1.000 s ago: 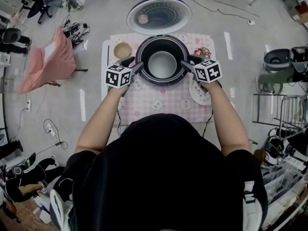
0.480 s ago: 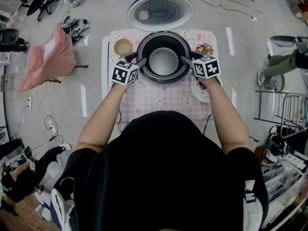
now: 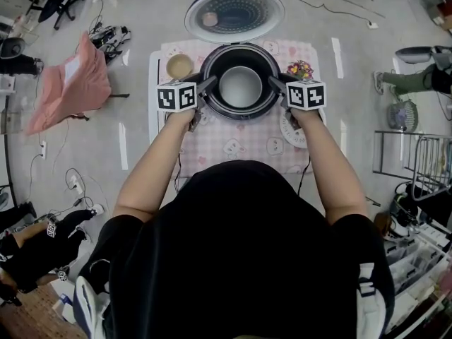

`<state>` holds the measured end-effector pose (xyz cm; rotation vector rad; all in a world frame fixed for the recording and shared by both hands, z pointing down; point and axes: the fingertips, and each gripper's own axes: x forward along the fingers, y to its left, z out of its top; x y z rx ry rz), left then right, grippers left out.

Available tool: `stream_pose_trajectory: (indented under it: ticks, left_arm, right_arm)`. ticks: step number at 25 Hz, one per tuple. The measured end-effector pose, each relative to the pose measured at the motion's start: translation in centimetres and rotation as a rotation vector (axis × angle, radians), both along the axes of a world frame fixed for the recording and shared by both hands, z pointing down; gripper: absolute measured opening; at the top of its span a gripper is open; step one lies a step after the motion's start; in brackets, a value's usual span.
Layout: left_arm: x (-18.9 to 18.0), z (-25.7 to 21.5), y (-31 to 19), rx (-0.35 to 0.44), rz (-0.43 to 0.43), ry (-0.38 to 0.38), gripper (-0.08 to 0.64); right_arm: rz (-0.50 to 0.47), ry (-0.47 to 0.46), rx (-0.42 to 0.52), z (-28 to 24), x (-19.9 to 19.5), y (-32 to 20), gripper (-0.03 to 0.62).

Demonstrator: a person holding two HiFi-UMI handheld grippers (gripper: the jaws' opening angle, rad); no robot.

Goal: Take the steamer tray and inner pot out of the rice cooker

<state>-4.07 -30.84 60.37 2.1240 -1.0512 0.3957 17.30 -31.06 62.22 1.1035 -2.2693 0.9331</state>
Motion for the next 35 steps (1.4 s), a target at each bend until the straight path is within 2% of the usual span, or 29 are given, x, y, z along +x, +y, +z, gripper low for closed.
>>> stream_pose_trajectory:
  ticks: [7, 11, 15, 19, 26, 35]
  left_arm:
    - [0.1, -0.6, -0.2, -0.081, -0.079, 0.19, 0.164]
    - [-0.9, -0.9, -0.1, -0.105, -0.117, 0.259, 0.111]
    - [-0.8, -0.9, 0.2, -0.099, -0.11, 0.246, 0.071]
    - [-0.2, -1.4, 0.7, -0.106, -0.101, 0.282, 0.052]
    - [-0.9, -3.4, 0.8, -0.078, -0.114, 0.31, 0.051]
    - [-2.0, -8.1, 1.5, 0.021, -0.126, 0.341, 0.051]
  right_arm:
    - [0.068, -0.148, -0.036, -1.3, 0.3, 0.1, 0.082]
    - [0.088, -0.208, -0.047, -2.0, 0.0, 0.1, 0.067]
    - [0.106, -0.268, -0.046, -2.8, 0.3, 0.1, 0.054]
    - [0.108, -0.301, -0.022, -4.2, 0.3, -0.1, 0.043]
    - [0.085, -0.325, 0.013, -7.0, -0.4, 0.0, 0.041]
    - [0.05, -0.368, 0.111, -12.3, -1.4, 0.7, 0.038]
